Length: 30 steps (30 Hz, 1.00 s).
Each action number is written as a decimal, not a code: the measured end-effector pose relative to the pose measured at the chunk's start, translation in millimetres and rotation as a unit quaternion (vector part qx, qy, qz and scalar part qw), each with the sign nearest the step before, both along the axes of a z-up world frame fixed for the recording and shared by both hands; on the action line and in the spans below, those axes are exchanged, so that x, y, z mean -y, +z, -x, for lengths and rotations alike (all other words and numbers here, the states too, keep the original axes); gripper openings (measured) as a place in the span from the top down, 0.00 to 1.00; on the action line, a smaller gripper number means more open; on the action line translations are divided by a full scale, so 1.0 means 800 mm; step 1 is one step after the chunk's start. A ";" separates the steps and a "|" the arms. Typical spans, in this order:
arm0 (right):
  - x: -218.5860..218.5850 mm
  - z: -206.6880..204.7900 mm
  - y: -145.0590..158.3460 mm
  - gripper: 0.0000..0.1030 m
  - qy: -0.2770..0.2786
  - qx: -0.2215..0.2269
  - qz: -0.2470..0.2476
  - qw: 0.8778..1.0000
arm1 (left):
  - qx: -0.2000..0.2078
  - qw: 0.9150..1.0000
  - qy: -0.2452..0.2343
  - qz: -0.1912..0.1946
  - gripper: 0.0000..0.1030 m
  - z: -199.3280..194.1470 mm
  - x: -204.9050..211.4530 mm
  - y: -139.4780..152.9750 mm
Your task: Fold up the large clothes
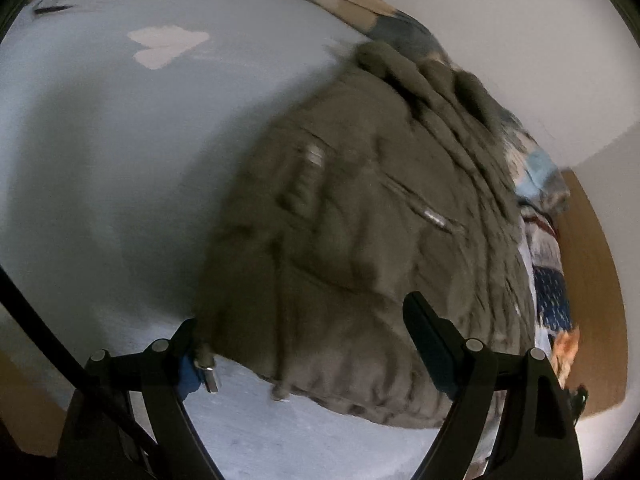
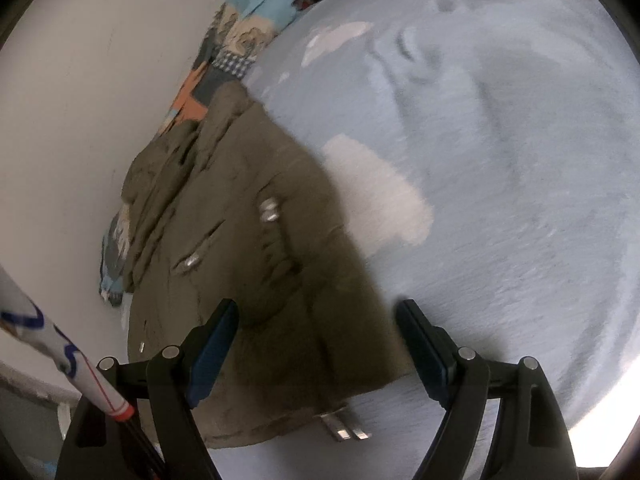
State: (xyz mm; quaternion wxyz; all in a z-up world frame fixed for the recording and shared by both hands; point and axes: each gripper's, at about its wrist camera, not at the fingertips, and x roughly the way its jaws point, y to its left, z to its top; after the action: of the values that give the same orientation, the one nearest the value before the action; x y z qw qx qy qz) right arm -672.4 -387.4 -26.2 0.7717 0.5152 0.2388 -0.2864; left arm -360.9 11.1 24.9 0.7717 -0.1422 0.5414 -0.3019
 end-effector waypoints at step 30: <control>-0.014 0.006 -0.035 0.57 -0.008 0.079 -0.058 0.995 | 0.153 0.978 -0.037 -0.135 0.28 0.035 0.044 -0.004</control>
State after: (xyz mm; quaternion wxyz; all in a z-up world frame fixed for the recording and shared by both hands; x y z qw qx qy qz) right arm -677.4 -376.5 -54.1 0.7548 0.5819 0.1885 -0.2369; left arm -388.6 -24.1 22.1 0.8458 0.0313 0.4574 -0.2727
